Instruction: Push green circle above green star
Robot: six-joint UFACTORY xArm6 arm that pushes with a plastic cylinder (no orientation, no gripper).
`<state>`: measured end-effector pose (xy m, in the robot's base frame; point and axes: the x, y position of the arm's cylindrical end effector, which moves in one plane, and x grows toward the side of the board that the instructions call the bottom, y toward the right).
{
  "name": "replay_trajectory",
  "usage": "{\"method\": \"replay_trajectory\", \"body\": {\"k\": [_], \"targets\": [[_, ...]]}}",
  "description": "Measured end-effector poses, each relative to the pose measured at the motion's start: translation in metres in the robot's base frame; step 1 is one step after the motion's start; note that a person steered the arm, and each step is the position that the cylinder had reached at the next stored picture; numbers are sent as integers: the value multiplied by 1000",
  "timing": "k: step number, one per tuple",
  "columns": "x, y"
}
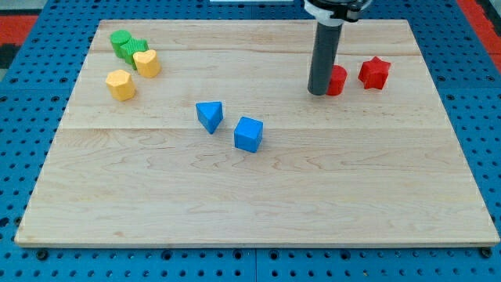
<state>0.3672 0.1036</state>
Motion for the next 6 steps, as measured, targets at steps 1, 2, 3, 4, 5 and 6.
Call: {"method": "replay_trajectory", "body": {"k": [1,2,3,4,5,6], "targets": [[-1,7],[-21,13],[1,-6],[-12,-64],[-72,-135],[-133,-219]]}}
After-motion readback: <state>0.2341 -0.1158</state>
